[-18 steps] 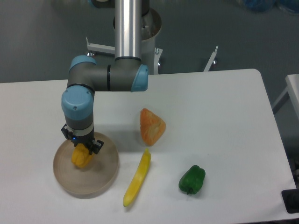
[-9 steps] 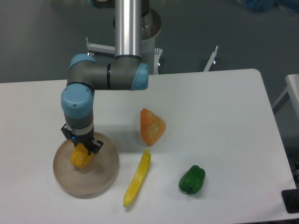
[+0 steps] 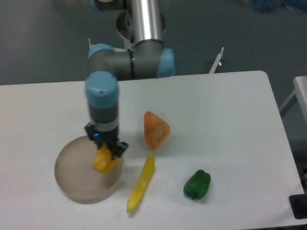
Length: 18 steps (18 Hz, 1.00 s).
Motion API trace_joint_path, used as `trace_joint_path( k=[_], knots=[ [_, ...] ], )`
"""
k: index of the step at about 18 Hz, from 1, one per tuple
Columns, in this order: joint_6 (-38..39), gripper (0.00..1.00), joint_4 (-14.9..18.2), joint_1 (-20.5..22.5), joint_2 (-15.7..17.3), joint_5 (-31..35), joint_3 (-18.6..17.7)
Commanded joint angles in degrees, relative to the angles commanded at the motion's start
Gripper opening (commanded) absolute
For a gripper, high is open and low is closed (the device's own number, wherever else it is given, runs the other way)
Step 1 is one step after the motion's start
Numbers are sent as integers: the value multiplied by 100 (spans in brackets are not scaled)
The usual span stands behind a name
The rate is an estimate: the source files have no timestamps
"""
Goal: Pick up the yellow pepper from the plate
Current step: 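Lift the yellow pepper off the plate and carry it beside the green pepper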
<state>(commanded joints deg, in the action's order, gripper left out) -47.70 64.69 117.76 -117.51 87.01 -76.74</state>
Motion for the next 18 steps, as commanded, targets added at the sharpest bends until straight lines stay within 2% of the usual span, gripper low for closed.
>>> trace_joint_path(
  k=[6, 11, 15, 18],
  knots=[
    [-1073, 52, 18, 905, -18, 9, 88],
    [-1864, 52, 18, 1503, -184, 27, 194],
    [-2260, 52, -17, 1627, -395, 657, 360],
    [-2252, 52, -26, 1645, -536, 721, 501]
  ],
)
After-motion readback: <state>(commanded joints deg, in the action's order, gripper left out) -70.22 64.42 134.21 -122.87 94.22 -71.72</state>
